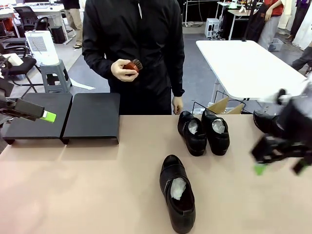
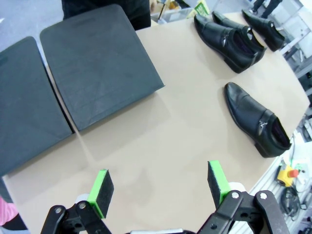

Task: Organize the shoes by placing them on the stand.
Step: Place the Shoe from the middle of the table onto the Shoes Stand.

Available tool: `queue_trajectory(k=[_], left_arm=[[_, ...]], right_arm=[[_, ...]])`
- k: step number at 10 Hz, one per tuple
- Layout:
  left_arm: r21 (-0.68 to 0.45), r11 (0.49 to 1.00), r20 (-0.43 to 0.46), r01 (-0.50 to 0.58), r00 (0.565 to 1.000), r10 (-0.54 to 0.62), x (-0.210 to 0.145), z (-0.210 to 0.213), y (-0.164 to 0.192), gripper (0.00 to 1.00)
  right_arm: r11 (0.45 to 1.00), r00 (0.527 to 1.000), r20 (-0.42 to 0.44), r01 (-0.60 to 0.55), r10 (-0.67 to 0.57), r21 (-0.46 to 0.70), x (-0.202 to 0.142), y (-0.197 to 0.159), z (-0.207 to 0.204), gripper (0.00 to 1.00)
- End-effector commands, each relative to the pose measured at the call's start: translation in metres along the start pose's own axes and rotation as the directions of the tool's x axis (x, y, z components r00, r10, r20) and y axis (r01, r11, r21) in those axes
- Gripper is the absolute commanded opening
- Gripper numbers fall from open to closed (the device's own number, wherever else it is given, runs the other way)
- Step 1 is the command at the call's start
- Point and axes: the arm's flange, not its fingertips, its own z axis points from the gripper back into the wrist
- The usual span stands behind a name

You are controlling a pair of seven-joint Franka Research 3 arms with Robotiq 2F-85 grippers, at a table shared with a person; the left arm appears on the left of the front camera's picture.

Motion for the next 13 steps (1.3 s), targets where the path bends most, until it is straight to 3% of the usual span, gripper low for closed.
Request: queue_trajectory(k=[1, 3, 4, 5, 6, 7, 9, 10, 12, 13], left_arm=[[-0.014, 1.0, 0.003, 0.01, 1.0, -0.01, 0.0, 0.001, 0.001, 1.0], [-0.014, 1.0, 0.003, 0.01, 1.0, -0.01, 0.0, 0.001, 0.001, 1.0], [-0.014, 1.0, 0.003, 0.01, 1.0, -0.01, 0.0, 0.001, 0.001, 1.0], [-0.014, 1.0, 0.003, 0.01, 1.0, -0.01, 0.0, 0.001, 0.001, 1.0], [-0.014, 1.0, 0.003, 0.01, 1.0, -0.01, 0.0, 0.001, 0.001, 1.0], [-0.014, 1.0, 0.003, 0.01, 1.0, -0.01, 0.0, 0.001, 0.001, 1.0], [0.0, 1.0, 0.0, 0.0, 1.0, 0.0, 0.0, 0.0, 0.0, 1.0], [0.027, 0.999, 0.013, -0.02, 1.0, 0.02, -0.002, -0.008, -0.03, 1.0], [0.11, 0.992, -0.037, -0.058, 0.997, 0.062, -0.006, -0.022, -0.108, 1.0], [0.197, 0.977, -0.113, -0.075, 0.989, 0.099, -0.004, -0.031, -0.137, 1.0]], right_arm=[[0.997, 0.998, -0.003, -0.062, 0.062, 0.039, 0.01, 0.031, -0.018, 1.0], [0.997, 0.998, -0.003, -0.062, 0.062, 0.039, 0.01, 0.031, -0.018, 1.0], [1.0, 1.0, 0.001, -0.013, 0.013, 0.005, -0.003, 0.006, -0.001, 1.0], [0.998, 0.998, -0.022, -0.065, 0.065, -0.004, 0.004, -0.013, -0.004, 1.0], [1.0, 1.0, -0.023, -0.014, 0.014, -0.013, 0.004, -0.049, -0.002, 1.0], [0.998, 0.999, -0.008, 0.054, -0.054, 0.033, 0.0, -0.088, 0.001, 1.0], [0.988, 0.993, -0.008, 0.122, -0.121, 0.091, 0.002, -0.122, -0.005, 1.0], [0.997, 0.998, -0.009, 0.064, -0.064, 0.035, 0.01, -0.079, 0.013, 1.0], [0.997, 0.998, -0.009, 0.064, -0.064, 0.035, 0.01, -0.079, 0.013, 1.0], [0.997, 0.998, -0.009, 0.064, -0.064, 0.035, 0.01, -0.079, 0.013, 1.0]])
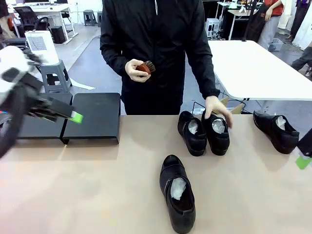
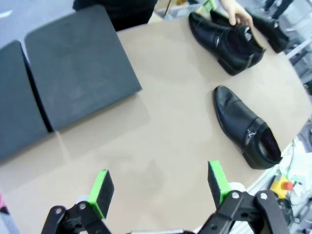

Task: Organize the shoes by placing them on the stand.
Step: Place the Shoe from the middle of the table onto the Shoes Stand.

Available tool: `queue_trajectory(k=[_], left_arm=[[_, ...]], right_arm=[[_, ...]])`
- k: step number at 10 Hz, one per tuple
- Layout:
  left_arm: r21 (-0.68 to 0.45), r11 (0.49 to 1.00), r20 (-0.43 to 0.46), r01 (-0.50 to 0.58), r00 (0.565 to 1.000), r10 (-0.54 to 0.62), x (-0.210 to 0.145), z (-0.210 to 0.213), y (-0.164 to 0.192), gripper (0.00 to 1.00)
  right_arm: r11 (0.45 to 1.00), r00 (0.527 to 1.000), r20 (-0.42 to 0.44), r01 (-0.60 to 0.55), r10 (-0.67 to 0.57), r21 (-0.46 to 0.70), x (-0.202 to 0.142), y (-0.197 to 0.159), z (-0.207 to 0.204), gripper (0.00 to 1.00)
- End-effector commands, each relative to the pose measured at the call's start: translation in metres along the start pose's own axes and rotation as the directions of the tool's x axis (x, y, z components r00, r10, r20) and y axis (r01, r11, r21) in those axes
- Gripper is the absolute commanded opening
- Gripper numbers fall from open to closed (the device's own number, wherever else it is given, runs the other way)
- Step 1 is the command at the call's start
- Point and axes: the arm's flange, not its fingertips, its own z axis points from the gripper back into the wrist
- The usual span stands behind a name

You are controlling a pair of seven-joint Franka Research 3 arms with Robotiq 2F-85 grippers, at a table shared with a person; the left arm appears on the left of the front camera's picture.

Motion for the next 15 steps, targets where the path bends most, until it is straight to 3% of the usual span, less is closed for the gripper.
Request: queue_trajectory(k=[1, 2, 3, 4, 5, 6, 8, 10, 11, 13, 14, 15], left_arm=[[0.098, 0.994, -0.17, -0.047, 0.983, 0.063, -0.022, -0.014, -0.051, 1.0], [0.049, 0.997, -0.266, -0.056, 0.961, 0.067, -0.028, -0.024, -0.061, 1.0], [0.04, 0.998, -0.233, -0.038, 0.971, 0.046, -0.024, -0.011, -0.044, 1.0], [0.085, 0.996, -0.162, -0.039, 0.985, 0.052, -0.026, -0.029, -0.061, 1.0], [0.085, 0.996, -0.162, -0.039, 0.985, 0.052, -0.026, -0.029, -0.061, 1.0], [0.08, 0.996, -0.226, -0.041, 0.972, 0.058, -0.034, -0.031, -0.066, 1.0], [0.197, 0.977, -0.204, -0.087, 0.971, 0.128, -0.062, -0.063, -0.13, 1.0], [0.22, 0.964, -0.226, -0.148, 0.954, 0.199, -0.08, -0.081, -0.183, 1.0], [0.201, 0.963, -0.287, -0.18, 0.929, 0.233, -0.083, -0.093, -0.202, 1.0], [0.224, 0.954, -0.224, -0.202, 0.942, 0.252, -0.069, -0.101, -0.232, 1.0], [0.215, 0.964, -0.27, -0.154, 0.94, 0.21, -0.099, -0.091, -0.212, 1.0], [0.215, 0.964, -0.27, -0.154, 0.94, 0.21, -0.099, -0.091, -0.212, 1.0]], right_arm=[[1.0, 1.0, -0.001, 0.007, -0.007, 0.014, 0.0, 0.003, 0.0, 1.0], [1.0, 1.0, -0.001, 0.007, -0.007, 0.014, 0.0, 0.003, 0.0, 1.0], [1.0, 1.0, -0.001, 0.007, -0.007, 0.014, 0.0, 0.003, 0.0, 1.0], [1.0, 1.0, -0.001, 0.007, -0.007, 0.014, 0.0, 0.003, 0.0, 1.0], [1.0, 1.0, -0.001, 0.007, -0.007, 0.014, 0.0, 0.003, 0.0, 1.0], [1.0, 1.0, -0.001, 0.007, -0.007, 0.014, 0.0, 0.003, 0.0, 1.0], [1.0, 1.0, -0.001, 0.007, -0.007, 0.014, 0.0, 0.003, 0.0, 1.0], [1.0, 1.0, -0.001, 0.007, -0.007, 0.014, 0.0, 0.003, 0.0, 1.0], [1.0, 1.0, -0.001, 0.007, -0.007, 0.014, 0.0, 0.003, 0.0, 1.0], [1.0, 1.0, -0.001, 0.007, -0.007, 0.014, 0.0, 0.003, 0.0, 1.0], [1.0, 1.0, -0.001, 0.007, -0.007, 0.014, 0.0, 0.003, 0.0, 1.0], [1.0, 1.0, -0.001, 0.007, -0.007, 0.014, 0.0, 0.003, 0.0, 1.0]])
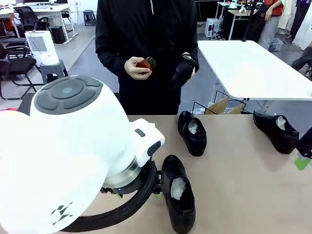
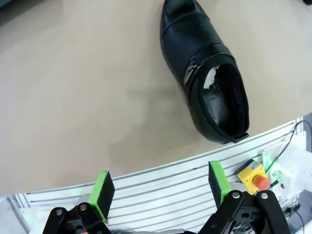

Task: Organize the shoes by placing them on the stand.
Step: Place the Shoe from the middle of the table onto the Shoes Stand.

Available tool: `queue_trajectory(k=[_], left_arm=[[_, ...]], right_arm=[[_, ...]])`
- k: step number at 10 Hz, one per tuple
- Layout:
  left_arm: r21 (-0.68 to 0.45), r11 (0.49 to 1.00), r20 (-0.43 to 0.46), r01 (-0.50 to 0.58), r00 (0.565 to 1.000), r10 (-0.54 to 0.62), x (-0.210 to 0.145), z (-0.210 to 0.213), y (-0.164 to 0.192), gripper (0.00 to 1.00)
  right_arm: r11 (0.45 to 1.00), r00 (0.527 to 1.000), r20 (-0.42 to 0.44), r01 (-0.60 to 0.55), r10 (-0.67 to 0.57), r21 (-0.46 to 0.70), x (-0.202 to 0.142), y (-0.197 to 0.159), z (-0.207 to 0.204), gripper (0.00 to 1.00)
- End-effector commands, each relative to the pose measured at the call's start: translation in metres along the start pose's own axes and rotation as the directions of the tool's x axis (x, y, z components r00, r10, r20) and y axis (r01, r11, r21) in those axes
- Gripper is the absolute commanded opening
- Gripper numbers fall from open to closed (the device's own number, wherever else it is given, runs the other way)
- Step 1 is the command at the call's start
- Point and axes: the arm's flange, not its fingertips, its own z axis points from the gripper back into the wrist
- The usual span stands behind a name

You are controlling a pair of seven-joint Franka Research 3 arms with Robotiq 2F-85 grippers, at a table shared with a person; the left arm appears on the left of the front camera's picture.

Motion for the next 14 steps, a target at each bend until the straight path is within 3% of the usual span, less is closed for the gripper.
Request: queue_trajectory(k=[1, 2, 5, 7, 11, 14], left_arm=[[-0.003, 1.0, 0.002, -0.002, 1.0, 0.002, 0.002, 0.001, -0.004, 1.0], [0.012, 1.0, 0.044, -0.023, 0.999, 0.022, 0.013, 0.006, -0.018, 1.0], [-0.006, 0.999, 0.031, 0.038, 0.999, -0.038, 0.041, -0.004, -0.093, 1.0], [-0.025, 1.0, -0.01, 0.004, 1.0, -0.004, 0.047, -0.024, -0.125, 1.0], [-0.006, 0.999, -0.038, -0.049, 0.998, 0.049, 0.043, -0.075, -0.147, 1.0], [-0.016, 1.0, -0.066, -0.02, 0.998, 0.019, 0.04, -0.105, -0.164, 1.0]], right_arm=[[1.0, 1.0, -0.001, 0.01, -0.01, 0.016, 0.0, 0.002, 0.0, 1.0], [1.0, 1.0, -0.001, 0.01, -0.01, 0.016, 0.0, 0.002, 0.0, 1.0], [1.0, 1.0, -0.001, 0.01, -0.01, 0.016, 0.0, 0.002, 0.0, 1.0], [1.0, 1.0, -0.001, 0.01, -0.01, 0.016, 0.0, 0.002, 0.0, 1.0], [1.0, 1.0, -0.001, 0.01, -0.01, 0.016, 0.0, 0.002, 0.0, 1.0], [1.0, 1.0, -0.001, 0.01, -0.01, 0.016, 0.0, 0.002, 0.0, 1.0]])
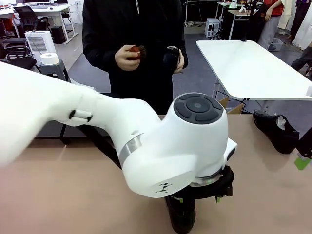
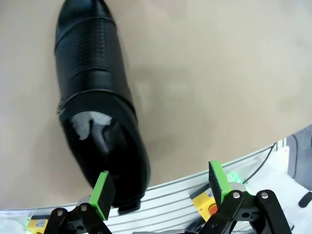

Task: Organize the shoes by placing them on the stand.
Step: Place the Shoe from the middle of the table onto the Shoes Stand.

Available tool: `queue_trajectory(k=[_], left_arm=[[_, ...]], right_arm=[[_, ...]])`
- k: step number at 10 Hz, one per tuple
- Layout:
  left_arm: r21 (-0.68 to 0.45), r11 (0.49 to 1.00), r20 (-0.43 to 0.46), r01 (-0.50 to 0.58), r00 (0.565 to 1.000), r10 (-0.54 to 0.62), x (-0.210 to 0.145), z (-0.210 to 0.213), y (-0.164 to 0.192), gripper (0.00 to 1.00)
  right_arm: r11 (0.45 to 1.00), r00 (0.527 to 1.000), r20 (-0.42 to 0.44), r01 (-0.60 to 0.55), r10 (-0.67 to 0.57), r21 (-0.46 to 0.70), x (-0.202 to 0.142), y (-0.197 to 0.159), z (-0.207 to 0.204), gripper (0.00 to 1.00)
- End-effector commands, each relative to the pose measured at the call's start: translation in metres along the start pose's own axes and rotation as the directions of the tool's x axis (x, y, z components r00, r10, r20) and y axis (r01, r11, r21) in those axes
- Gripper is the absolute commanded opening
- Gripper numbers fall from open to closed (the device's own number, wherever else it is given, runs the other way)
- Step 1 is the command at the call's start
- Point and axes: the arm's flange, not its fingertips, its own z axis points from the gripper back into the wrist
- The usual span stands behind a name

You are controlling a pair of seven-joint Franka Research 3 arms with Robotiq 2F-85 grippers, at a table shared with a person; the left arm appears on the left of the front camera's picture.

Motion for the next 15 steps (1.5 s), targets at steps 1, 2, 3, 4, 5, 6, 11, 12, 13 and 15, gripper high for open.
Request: queue_trajectory(k=[1, 2, 3, 4, 5, 6, 11, 12, 13, 15], left_arm=[[-0.001, 1.0, 0.027, -0.01, 1.0, 0.01, 0.011, -0.019, -0.021, 1.0], [0.012, 1.0, 0.013, -0.018, 1.0, 0.018, 0.016, -0.027, -0.022, 1.0], [0.039, 0.999, 0.019, -0.033, 0.999, 0.032, 0.02, -0.035, -0.021, 1.0], [0.055, 0.997, 0.008, -0.051, 0.999, 0.051, 0.023, -0.042, -0.018, 1.0], [0.079, 0.994, -0.027, -0.08, 0.996, 0.083, 0.023, -0.05, -0.014, 1.0], [0.09, 0.992, -0.045, -0.085, 0.995, 0.089, 0.022, -0.052, -0.014, 0.9], [0.113, 0.991, -0.054, -0.078, 0.995, 0.085, 0.02, -0.05, -0.016, 0.02], [0.12, 0.99, -0.058, -0.079, 0.995, 0.087, 0.02, -0.051, -0.016, 0.0], [0.127, 0.989, -0.061, -0.081, 0.994, 0.089, 0.019, -0.052, -0.014, 0.0], [0.152, 0.985, -0.081, -0.088, 0.992, 0.101, 0.02, -0.056, -0.008, 0.0]], right_arm=[[1.0, 1.0, -0.001, 0.01, -0.01, 0.016, 0.0, 0.002, 0.0, 1.0], [1.0, 1.0, -0.001, 0.01, -0.01, 0.016, 0.0, 0.002, 0.0, 1.0], [1.0, 1.0, -0.001, 0.01, -0.01, 0.016, 0.0, 0.002, 0.0, 1.0], [1.0, 1.0, -0.001, 0.01, -0.01, 0.016, 0.0, 0.002, 0.0, 1.0], [1.0, 1.0, -0.001, 0.01, -0.01, 0.016, 0.0, 0.002, 0.0, 1.0], [1.0, 1.0, -0.001, 0.01, -0.01, 0.016, 0.0, 0.002, 0.0, 1.0], [1.0, 1.0, -0.001, 0.01, -0.01, 0.016, 0.0, 0.002, 0.0, 1.0], [1.0, 1.0, -0.001, 0.01, -0.01, 0.016, 0.0, 0.002, 0.0, 1.0], [1.0, 1.0, -0.001, 0.01, -0.01, 0.016, 0.0, 0.002, 0.0, 1.0], [1.0, 1.0, -0.001, 0.01, -0.01, 0.016, 0.0, 0.002, 0.0, 1.0]])
